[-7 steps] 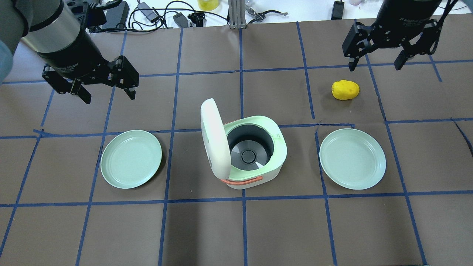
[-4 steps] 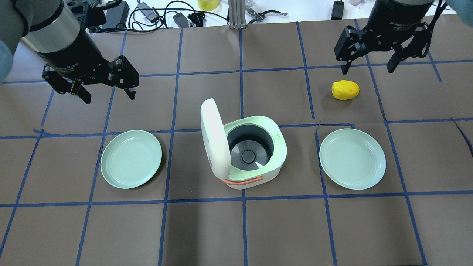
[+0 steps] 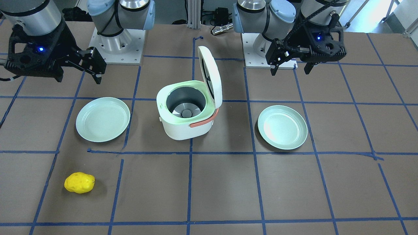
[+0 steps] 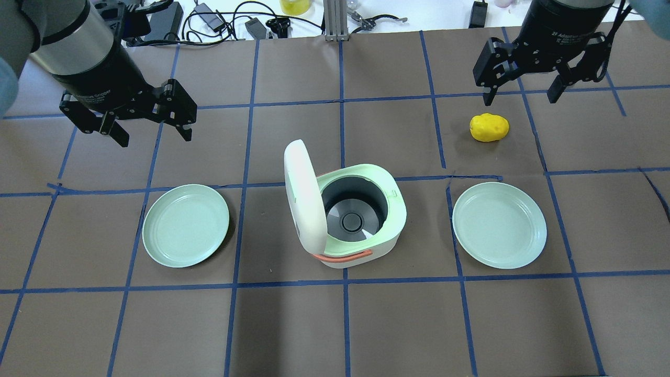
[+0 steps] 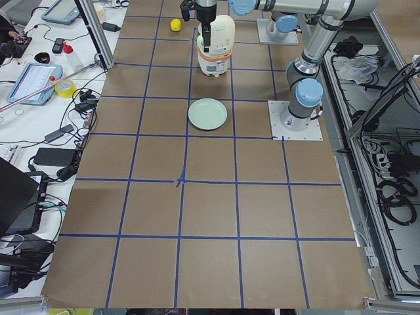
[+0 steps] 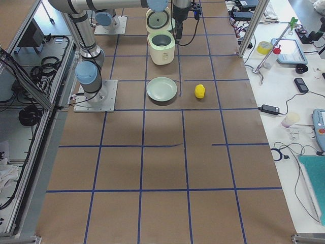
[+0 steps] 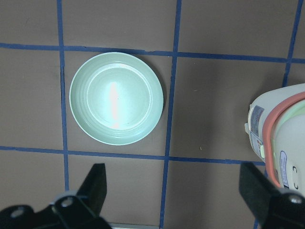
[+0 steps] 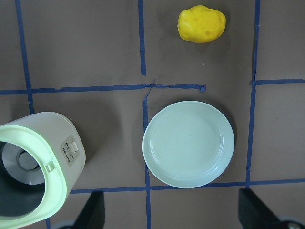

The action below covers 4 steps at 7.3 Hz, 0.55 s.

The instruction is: Press rice cooker button

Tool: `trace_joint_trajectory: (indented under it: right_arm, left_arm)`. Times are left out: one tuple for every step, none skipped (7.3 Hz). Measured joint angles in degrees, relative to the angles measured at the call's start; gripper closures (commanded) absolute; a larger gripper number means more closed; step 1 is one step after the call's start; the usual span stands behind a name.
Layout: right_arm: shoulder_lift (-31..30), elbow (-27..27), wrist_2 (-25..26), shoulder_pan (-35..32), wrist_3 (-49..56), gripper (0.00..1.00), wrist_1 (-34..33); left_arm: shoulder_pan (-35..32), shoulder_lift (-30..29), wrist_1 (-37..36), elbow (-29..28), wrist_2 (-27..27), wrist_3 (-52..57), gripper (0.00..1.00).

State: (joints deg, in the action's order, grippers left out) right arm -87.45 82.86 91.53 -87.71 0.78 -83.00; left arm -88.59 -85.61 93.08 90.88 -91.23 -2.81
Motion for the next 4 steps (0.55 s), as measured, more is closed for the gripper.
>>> trace_joint_trajectory:
  right_arm:
    - [0.0,0.0,0.1,0.0,0.0,0.00,0.0]
    - [0.0,0.1,0.3,0.0,0.1,0.00,0.0]
    - [0.0,0.2,0.4,0.1,0.1,0.00,0.0]
    - [0.0,0.2,0.4,0.1,0.0,0.00,0.0]
  left_arm:
    - [0.0,0.0,0.0,0.0,0.0,0.0,0.00]
    - [0.0,0.0,0.0,0.0,0.0,0.0,0.00]
    - [0.0,0.0,0.0,0.0,0.0,0.0,0.00]
    - [0.0,0.0,0.0,0.0,0.0,0.0,0.00]
